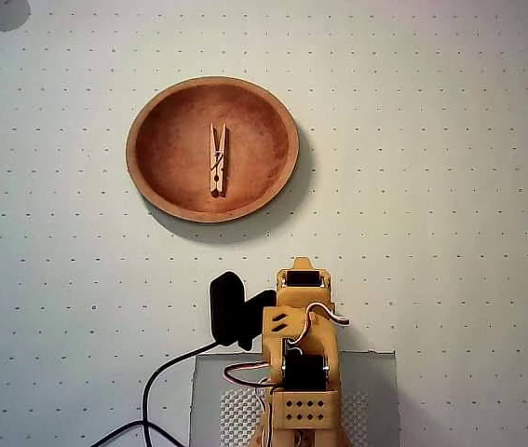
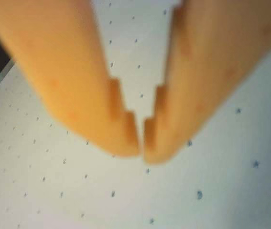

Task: Grasp a clothespin and put it in the bowl.

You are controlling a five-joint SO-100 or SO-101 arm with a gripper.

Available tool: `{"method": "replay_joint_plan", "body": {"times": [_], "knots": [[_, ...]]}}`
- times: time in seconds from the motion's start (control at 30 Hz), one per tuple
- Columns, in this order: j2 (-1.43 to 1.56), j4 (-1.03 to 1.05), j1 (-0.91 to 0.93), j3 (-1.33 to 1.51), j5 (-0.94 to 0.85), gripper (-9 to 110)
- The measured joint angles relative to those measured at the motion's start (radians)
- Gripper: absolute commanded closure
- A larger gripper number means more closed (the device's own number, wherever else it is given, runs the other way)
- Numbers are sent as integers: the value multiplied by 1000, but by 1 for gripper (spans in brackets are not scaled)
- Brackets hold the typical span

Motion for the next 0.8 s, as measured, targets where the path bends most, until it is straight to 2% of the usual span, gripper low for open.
{"method": "replay_joint_plan", "body": {"times": [0.8], "knots": [[0,0,-17,0,-74,103]]}}
